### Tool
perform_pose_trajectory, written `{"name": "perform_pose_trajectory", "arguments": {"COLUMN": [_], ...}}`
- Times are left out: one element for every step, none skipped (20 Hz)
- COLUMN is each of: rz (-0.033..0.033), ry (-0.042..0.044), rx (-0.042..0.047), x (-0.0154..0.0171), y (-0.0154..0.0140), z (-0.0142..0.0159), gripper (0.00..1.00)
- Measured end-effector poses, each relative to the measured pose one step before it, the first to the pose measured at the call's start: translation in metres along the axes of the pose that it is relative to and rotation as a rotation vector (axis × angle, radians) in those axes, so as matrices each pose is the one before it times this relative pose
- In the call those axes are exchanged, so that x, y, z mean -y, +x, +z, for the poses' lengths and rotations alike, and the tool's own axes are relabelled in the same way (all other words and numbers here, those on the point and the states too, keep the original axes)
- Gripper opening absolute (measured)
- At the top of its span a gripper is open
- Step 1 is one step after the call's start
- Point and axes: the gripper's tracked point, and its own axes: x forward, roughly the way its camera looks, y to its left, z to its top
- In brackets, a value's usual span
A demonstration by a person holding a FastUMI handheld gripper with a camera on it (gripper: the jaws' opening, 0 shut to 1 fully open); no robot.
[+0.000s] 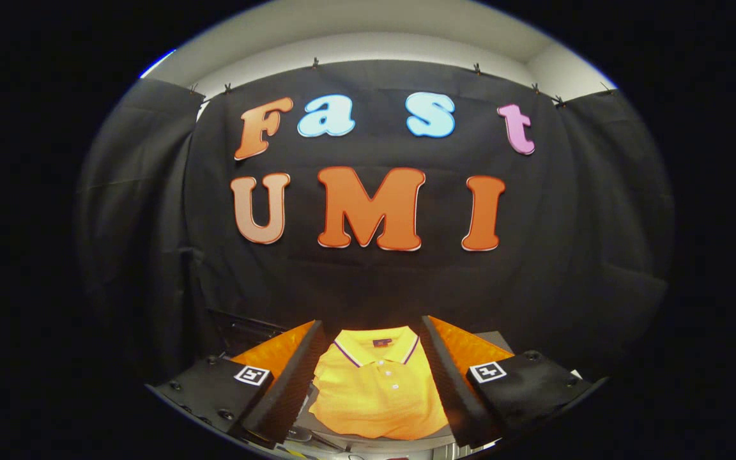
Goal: Put the clothes into the washing machine and then close the washing machine lid.
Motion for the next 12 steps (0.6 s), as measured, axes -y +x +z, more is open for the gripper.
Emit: {"name": "perform_pose_trajectory", "arguments": {"rz": [0.00392,-0.00111,-0.00319,-0.00188,0.00198,-0.00048,-0.00311,-0.00467,-0.00343,0.00354,0.00324,-0.00071], "ry": [-0.00541,-0.00463,-0.00375,-0.00135,-0.00084,-0.00298,-0.00689,-0.00609,-0.00532,-0.00631,-0.00288,0.00197], "rx": [-0.03003,-0.02931,-0.03414,-0.03406,-0.03019,-0.02647,-0.02428,-0.0202,-0.02348,-0.02886,-0.03168,-0.02787], "x": [0.00081,0.00076,0.00128,-0.00035,0.0002,-0.0008,0.00206,0.00111,0.00282,0.00072,0.00106,0.00259], "y": [0.01833,0.01463,0.01436,0.01201,0.01222,0.01009,0.01055,0.01038,0.00692,0.00677,0.00551,0.00453], "z": [-0.00931,-0.0065,-0.00656,-0.00759,-0.00709,-0.00497,-0.00619,-0.00704,-0.00654,-0.00752,-0.00764,-0.00737], "gripper": [0.98,0.98,0.98,0.98,0.98,0.98,0.98,0.98,0.98,0.98,0.98,0.98]}}
